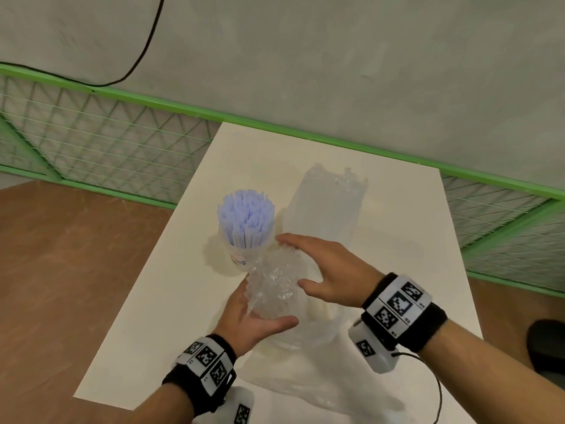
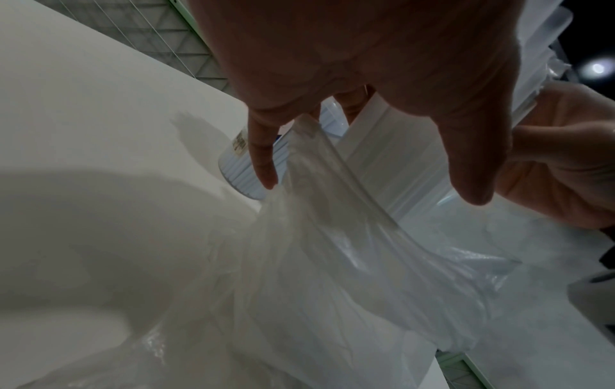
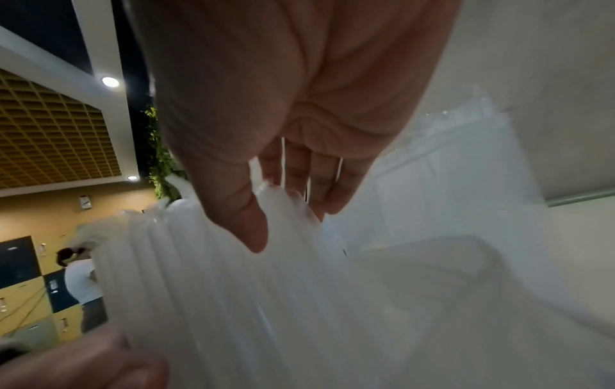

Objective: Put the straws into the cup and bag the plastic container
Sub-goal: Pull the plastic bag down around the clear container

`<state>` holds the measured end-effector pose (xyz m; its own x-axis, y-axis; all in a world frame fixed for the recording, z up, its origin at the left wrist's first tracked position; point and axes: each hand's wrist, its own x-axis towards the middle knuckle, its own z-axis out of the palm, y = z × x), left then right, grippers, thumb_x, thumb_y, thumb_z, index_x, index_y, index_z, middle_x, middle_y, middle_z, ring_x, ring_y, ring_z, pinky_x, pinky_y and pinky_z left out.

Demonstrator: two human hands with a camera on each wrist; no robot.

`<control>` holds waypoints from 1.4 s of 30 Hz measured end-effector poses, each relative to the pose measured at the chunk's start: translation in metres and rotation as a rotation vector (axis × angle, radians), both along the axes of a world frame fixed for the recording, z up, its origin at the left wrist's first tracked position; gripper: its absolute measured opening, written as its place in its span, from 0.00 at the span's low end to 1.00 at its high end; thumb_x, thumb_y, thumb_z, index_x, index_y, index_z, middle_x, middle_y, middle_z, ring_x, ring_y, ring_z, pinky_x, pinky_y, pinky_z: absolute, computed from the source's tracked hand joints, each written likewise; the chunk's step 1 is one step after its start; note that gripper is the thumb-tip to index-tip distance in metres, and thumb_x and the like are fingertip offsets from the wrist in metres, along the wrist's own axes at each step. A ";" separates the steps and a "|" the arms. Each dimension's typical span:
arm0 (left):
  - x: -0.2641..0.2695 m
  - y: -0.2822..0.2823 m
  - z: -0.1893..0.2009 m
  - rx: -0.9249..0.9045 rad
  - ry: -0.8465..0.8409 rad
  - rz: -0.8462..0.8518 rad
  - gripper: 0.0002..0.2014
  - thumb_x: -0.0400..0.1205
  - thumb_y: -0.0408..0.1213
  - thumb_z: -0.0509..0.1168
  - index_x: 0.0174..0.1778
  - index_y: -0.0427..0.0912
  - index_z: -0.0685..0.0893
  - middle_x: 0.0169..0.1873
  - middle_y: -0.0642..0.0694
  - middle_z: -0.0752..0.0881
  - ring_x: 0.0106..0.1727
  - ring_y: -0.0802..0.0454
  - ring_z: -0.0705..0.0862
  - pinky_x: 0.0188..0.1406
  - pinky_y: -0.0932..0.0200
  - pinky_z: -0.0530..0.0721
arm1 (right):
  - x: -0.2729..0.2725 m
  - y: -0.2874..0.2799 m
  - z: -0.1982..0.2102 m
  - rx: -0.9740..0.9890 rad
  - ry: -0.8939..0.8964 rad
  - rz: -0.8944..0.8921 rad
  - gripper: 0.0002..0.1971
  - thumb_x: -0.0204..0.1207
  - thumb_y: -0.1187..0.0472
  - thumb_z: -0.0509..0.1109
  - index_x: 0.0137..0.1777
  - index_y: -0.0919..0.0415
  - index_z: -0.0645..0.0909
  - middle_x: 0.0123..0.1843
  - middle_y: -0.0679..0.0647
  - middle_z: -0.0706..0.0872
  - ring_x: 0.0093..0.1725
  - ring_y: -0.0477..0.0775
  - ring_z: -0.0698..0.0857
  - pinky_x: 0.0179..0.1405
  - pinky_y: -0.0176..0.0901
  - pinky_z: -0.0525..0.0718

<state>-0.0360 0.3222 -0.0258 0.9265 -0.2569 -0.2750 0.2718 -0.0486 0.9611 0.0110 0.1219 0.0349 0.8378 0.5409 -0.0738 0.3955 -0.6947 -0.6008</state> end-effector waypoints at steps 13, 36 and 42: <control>-0.001 0.002 -0.001 0.041 -0.035 0.010 0.34 0.62 0.27 0.85 0.62 0.50 0.81 0.51 0.59 0.90 0.53 0.66 0.87 0.47 0.78 0.79 | -0.019 0.005 -0.027 0.233 -0.186 -0.255 0.13 0.73 0.64 0.76 0.57 0.59 0.82 0.51 0.47 0.84 0.50 0.34 0.78 0.53 0.25 0.73; 0.002 -0.002 0.001 0.046 -0.016 -0.010 0.34 0.63 0.27 0.84 0.64 0.45 0.80 0.54 0.51 0.89 0.52 0.67 0.87 0.45 0.79 0.80 | -0.026 0.005 -0.040 0.154 -0.327 -0.503 0.06 0.82 0.61 0.70 0.57 0.57 0.82 0.47 0.46 0.88 0.47 0.46 0.86 0.48 0.47 0.85; 0.001 -0.001 0.003 0.041 0.000 -0.014 0.34 0.64 0.26 0.83 0.65 0.47 0.79 0.54 0.52 0.89 0.50 0.68 0.87 0.44 0.79 0.80 | -0.025 0.008 -0.035 0.123 -0.310 -0.499 0.04 0.81 0.59 0.71 0.54 0.56 0.83 0.45 0.45 0.88 0.44 0.45 0.85 0.46 0.45 0.83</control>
